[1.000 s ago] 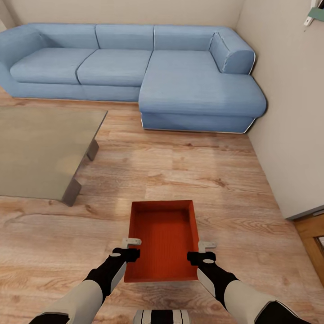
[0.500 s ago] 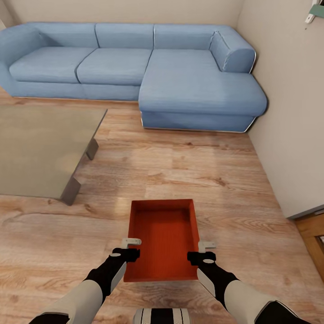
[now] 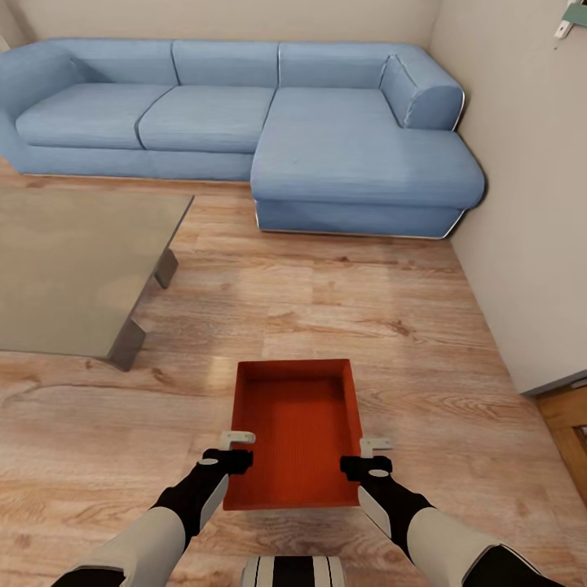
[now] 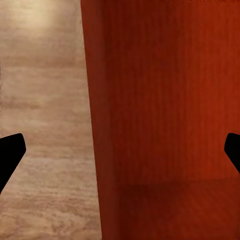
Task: Move the two storage containers from the living room to the garage. In the garage, place one container on the floor and stack the other container on top of it (either order is fine).
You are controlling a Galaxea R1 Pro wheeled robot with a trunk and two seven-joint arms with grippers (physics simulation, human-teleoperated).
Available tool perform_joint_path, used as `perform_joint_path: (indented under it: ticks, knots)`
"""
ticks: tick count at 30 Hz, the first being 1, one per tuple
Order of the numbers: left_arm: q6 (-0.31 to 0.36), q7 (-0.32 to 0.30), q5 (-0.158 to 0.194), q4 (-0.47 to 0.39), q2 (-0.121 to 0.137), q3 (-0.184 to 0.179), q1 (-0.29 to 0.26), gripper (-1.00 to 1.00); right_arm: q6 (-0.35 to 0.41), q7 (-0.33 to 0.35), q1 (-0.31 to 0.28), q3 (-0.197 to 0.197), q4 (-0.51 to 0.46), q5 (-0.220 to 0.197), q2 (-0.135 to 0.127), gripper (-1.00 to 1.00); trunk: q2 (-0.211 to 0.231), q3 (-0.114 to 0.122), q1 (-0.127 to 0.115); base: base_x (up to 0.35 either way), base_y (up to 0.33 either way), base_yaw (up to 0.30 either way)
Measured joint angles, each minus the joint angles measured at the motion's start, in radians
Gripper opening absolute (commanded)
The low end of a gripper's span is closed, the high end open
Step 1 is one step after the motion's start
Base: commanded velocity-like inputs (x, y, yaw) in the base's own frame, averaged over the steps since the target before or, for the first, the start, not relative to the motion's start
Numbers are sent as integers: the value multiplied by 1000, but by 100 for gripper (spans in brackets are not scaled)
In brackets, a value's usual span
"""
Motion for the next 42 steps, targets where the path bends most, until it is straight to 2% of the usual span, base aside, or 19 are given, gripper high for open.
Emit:
perform_joint_path:
  ticks: [22, 40, 42]
  knots:
    - [-3, 1, 3, -3, 4, 7, 0, 100, 0, 0, 0, 2, 0, 0, -5, 100, 0, 0, 0, 0, 0, 0]
    - [-3, 0, 3, -3, 3, 7, 0, 100, -1, 0, 0, 1, 0, 0, -5, 100, -126, -56, 69, 0, 0, 0]
    - [-3, 1, 3, -3, 3, 7, 0, 100, -1, 0, 0, 2, 0, 0, -5, 100, -126, -56, 69, 0, 0, 0]
